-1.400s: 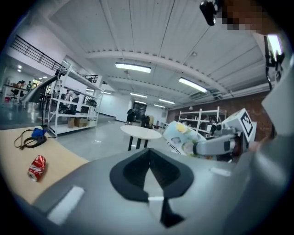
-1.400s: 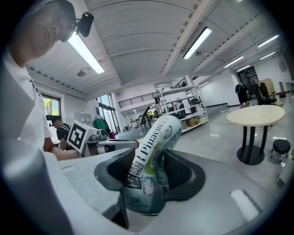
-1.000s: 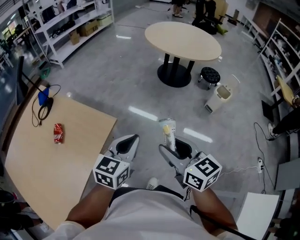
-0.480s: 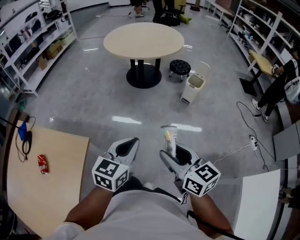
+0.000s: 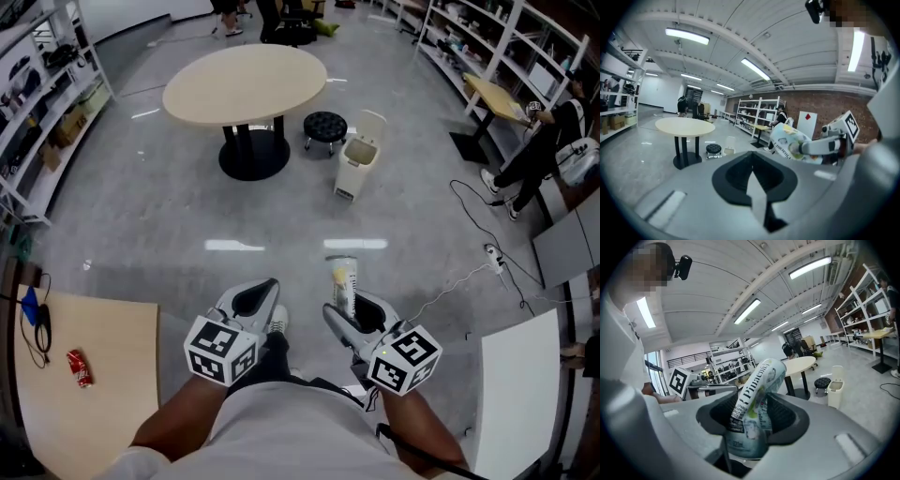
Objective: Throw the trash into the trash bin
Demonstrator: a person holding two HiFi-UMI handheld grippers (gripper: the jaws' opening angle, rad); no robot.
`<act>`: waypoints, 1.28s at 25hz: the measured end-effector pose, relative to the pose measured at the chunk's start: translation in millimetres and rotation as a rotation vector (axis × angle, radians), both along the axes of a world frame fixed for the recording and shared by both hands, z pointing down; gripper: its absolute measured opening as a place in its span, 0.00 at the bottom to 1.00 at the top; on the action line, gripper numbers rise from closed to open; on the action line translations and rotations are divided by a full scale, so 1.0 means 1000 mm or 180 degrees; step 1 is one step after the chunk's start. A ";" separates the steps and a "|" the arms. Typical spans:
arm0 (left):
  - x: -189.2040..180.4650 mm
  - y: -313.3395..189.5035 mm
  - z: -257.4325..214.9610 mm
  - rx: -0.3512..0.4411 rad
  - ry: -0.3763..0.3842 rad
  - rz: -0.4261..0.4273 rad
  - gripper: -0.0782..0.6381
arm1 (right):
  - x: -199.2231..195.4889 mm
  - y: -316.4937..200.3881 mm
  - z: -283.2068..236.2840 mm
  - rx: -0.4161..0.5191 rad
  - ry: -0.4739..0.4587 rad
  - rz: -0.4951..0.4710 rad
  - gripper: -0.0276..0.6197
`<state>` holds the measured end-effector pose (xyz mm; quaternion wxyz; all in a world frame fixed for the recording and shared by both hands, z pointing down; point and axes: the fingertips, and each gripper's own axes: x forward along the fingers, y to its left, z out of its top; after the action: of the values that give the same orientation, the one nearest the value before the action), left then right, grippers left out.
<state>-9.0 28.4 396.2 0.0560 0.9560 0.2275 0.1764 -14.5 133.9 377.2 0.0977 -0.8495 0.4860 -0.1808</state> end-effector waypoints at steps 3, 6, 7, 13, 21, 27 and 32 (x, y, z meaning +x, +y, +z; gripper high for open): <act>0.018 -0.002 0.001 -0.0022 -0.0010 0.0096 0.12 | 0.013 -0.001 0.001 -0.0043 -0.0015 0.0085 0.34; 0.037 -0.005 0.001 -0.0036 -0.0028 0.0198 0.12 | 0.030 -0.005 0.002 -0.0085 -0.0047 0.0182 0.34; 0.045 -0.007 0.001 -0.0038 -0.0040 0.0227 0.12 | 0.036 -0.006 0.003 -0.0093 -0.0062 0.0214 0.34; 0.096 -0.018 0.000 -0.0096 -0.0083 0.0373 0.12 | 0.080 -0.019 -0.002 -0.0181 -0.0073 0.0350 0.34; 0.166 -0.028 -0.012 -0.0125 -0.0017 0.0596 0.12 | 0.140 -0.033 -0.011 -0.0246 -0.0043 0.0578 0.34; 0.205 -0.039 -0.010 -0.0175 0.0036 0.0753 0.12 | 0.176 -0.048 -0.007 -0.0302 -0.0017 0.0708 0.34; 0.230 -0.046 -0.013 -0.0214 0.0051 0.0841 0.12 | 0.204 -0.053 -0.012 -0.0303 0.0007 0.0852 0.34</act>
<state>220.8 -17.7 383.1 0.0624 0.9167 0.3577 0.1668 189.2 81.0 365.0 0.0799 -0.9106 0.3593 -0.1881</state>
